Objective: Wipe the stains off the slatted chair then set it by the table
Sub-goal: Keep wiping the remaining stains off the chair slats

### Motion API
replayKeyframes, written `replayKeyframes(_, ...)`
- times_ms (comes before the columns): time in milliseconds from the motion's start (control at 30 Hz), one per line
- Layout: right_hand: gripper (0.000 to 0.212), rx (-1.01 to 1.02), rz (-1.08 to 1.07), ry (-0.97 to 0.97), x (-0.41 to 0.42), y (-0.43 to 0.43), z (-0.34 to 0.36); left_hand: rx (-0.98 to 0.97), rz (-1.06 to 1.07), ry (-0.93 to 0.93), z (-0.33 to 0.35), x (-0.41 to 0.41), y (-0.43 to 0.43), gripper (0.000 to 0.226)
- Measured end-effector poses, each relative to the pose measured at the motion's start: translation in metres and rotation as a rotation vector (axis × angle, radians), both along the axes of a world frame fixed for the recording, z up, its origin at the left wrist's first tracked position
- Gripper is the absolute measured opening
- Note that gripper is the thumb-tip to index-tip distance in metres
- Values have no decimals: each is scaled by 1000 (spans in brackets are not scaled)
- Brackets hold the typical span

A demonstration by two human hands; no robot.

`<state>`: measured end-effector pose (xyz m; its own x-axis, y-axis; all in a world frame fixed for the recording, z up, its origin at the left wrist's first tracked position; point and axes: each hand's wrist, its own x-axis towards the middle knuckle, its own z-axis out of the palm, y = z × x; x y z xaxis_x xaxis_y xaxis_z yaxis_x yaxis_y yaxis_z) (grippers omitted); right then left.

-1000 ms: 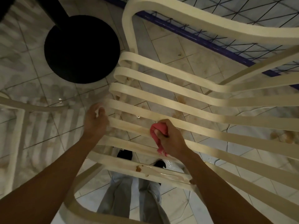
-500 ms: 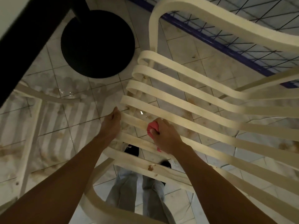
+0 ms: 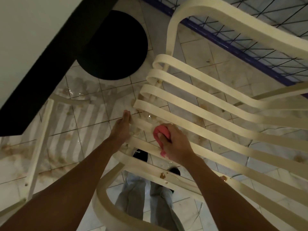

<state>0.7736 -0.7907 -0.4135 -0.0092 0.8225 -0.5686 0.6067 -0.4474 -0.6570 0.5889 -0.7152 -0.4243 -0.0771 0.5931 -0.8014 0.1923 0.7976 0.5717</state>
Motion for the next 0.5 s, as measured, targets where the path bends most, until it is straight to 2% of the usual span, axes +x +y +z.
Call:
replayKeyframes(167, 46, -7, -5, -142, 12, -15, -7, -11, -16, -7, -2, -1, -2, 39)
replayKeyframes(300, 42, -5, 34, -238, -5, -1, -8, -22, -23, -43, -2, -3, -2, 59)
replayKeyframes(500, 42, 2, 86, -235, -45, 30, -6, -22, 0, -107, 2, -1, -2, 62)
